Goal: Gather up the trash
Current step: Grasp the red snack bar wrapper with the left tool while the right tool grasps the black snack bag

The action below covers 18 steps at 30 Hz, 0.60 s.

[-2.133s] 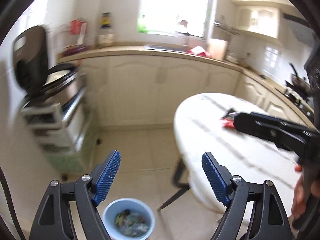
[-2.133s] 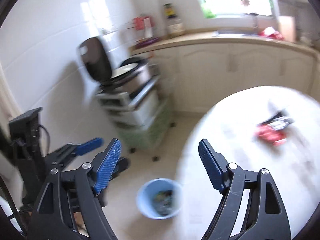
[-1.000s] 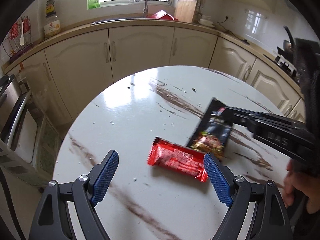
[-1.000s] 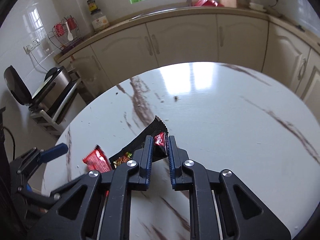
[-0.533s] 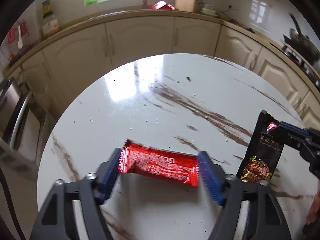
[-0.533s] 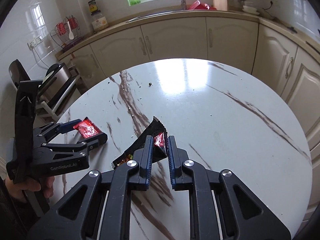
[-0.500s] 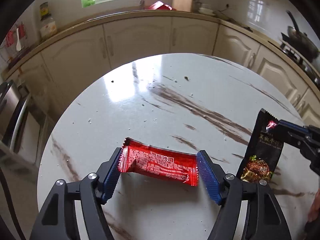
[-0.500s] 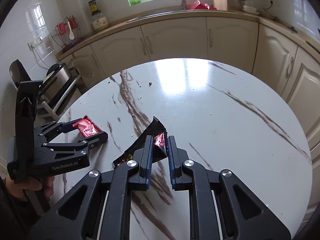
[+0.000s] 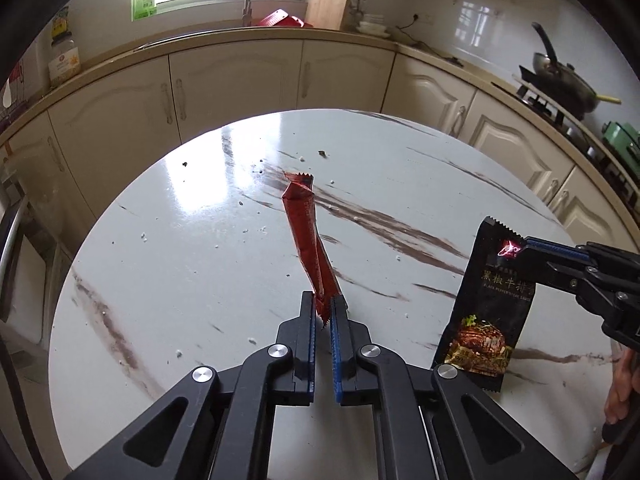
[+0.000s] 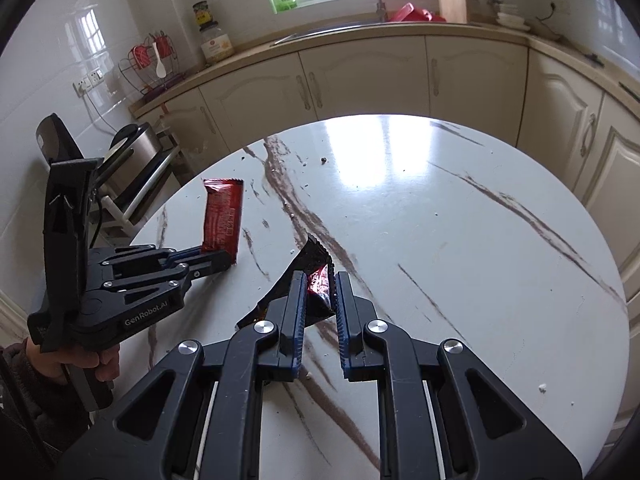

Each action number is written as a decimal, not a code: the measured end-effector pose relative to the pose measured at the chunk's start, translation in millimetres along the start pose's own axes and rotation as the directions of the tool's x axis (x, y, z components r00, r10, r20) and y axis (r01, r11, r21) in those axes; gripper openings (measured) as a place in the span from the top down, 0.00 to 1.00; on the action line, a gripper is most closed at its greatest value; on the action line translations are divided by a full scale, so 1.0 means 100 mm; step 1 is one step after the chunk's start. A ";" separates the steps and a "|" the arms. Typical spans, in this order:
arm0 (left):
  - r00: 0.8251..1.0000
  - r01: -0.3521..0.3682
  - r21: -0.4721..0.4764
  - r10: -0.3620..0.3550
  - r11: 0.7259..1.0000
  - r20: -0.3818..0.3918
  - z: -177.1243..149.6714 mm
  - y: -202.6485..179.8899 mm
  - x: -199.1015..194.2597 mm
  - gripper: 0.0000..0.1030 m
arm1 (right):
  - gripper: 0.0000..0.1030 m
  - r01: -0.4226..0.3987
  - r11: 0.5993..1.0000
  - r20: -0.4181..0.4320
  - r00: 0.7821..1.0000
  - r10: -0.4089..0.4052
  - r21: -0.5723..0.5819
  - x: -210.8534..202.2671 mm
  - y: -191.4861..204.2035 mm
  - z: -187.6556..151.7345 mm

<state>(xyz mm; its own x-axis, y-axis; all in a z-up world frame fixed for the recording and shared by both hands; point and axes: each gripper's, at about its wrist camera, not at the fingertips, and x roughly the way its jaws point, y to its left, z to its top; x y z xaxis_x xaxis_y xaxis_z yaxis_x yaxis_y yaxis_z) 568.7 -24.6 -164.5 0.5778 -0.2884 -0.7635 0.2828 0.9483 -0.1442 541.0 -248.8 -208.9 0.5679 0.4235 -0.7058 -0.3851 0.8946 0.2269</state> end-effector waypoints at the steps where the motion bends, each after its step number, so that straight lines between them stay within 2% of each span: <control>1: 1.000 0.002 -0.004 -0.002 1.000 -0.003 -0.01 0.00 -0.02 0.98 | 0.87 -0.002 1.000 0.004 1.000 0.002 0.000 -0.02 0.00 0.00; 6: 1.000 0.023 -0.003 -0.023 1.000 -0.003 -0.12 0.01 -0.18 1.00 | 0.88 -0.010 1.000 0.008 1.000 0.010 0.003 -0.08 0.02 -0.01; 9: 0.998 0.067 -0.010 -0.067 0.998 0.001 -0.22 0.05 -0.37 1.00 | 0.88 -0.008 1.000 0.011 1.000 0.008 0.002 -0.12 0.07 -0.02; 18: 0.994 0.111 0.019 -0.111 0.994 -0.015 -0.76 0.18 -0.90 1.00 | 0.88 -0.011 1.000 -0.004 1.000 0.011 0.000 -0.20 0.24 -0.14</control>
<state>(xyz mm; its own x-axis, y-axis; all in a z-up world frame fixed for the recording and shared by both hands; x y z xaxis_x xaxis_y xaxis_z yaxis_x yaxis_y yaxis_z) 463.4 29.0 -146.3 0.5316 -0.3897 -0.7520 0.3595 0.9077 -0.2162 510.4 -238.0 -198.4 0.5607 0.4324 -0.7061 -0.3910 0.8900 0.2346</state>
